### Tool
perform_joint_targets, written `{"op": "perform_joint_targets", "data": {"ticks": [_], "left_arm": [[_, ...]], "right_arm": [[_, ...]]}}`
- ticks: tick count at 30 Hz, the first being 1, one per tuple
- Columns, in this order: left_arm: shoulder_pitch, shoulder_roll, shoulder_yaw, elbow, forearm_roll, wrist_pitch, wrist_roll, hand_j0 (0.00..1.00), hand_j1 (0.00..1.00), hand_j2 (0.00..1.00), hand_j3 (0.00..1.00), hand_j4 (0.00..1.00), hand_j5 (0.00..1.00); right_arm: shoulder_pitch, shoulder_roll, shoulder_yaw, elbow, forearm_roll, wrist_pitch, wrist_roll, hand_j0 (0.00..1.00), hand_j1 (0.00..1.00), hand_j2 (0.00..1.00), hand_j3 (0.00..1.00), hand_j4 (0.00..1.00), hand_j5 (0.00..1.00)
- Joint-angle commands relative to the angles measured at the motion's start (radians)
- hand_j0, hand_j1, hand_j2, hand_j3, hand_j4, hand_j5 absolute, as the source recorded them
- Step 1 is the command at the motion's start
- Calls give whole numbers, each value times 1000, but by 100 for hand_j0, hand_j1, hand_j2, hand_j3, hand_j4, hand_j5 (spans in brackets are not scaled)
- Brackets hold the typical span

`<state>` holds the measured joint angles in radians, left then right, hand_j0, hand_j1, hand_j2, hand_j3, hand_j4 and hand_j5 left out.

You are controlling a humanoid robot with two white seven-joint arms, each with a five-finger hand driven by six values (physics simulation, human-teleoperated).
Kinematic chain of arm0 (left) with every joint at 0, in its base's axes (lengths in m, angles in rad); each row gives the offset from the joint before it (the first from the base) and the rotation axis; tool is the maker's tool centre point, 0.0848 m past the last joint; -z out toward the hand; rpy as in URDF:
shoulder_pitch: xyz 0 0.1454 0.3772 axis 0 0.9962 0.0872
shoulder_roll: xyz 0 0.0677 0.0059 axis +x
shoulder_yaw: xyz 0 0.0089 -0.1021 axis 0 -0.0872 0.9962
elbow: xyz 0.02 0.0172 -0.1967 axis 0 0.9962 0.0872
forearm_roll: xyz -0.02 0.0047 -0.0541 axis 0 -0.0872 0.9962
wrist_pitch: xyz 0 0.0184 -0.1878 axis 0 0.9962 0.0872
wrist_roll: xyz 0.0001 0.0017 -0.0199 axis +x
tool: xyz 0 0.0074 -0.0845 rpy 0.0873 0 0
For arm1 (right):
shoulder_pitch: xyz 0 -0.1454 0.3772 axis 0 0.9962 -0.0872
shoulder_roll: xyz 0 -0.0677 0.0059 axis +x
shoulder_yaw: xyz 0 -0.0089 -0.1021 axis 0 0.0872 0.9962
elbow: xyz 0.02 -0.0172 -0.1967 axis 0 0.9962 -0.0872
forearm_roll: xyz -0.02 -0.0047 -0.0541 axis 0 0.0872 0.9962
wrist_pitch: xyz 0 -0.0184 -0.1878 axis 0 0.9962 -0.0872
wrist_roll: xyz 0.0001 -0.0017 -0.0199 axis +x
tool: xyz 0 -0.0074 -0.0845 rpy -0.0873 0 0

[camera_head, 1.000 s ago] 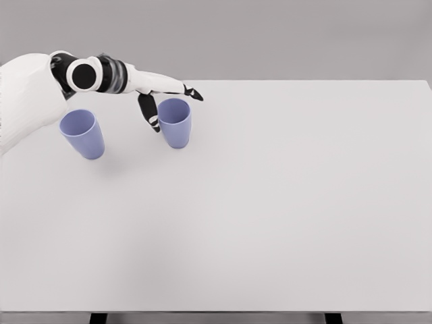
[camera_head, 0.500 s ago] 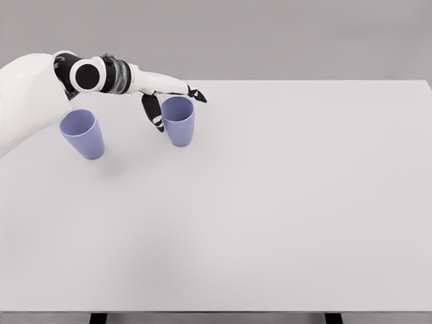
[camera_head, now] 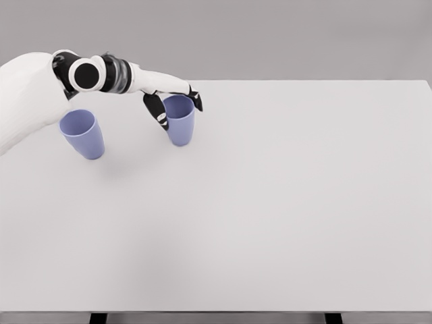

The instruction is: Place the right cup on the left cup with left arm

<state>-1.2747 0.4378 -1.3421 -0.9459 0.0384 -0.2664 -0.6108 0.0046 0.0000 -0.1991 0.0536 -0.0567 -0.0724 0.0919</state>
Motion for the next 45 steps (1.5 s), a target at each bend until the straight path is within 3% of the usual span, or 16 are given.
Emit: {"op": "perform_joint_targets", "data": {"ticks": [1,3,18,23,45], "left_arm": [[0,2,1,-8,3,1,0,69,69,69,69,69,69],[-3,9,1,-22,5,4,0,64,64,64,64,64,64],[-20,117,5,-166,8,12,0,61,61,61,61,61,61],[-29,197,5,-257,26,12,0,61,61,61,61,61,61],[-132,455,5,-472,55,3,0,59,59,59,59,59,59]], "right_arm": [[0,0,0,0,0,0,0,100,100,100,100,100,100],[2,0,1,0,0,-1,0,100,100,100,100,100,100],[0,0,0,0,0,0,0,100,100,100,100,100,100],[0,0,0,0,0,0,0,100,100,100,100,100,100],[2,0,0,0,0,0,0,100,100,100,100,100,100]]}}
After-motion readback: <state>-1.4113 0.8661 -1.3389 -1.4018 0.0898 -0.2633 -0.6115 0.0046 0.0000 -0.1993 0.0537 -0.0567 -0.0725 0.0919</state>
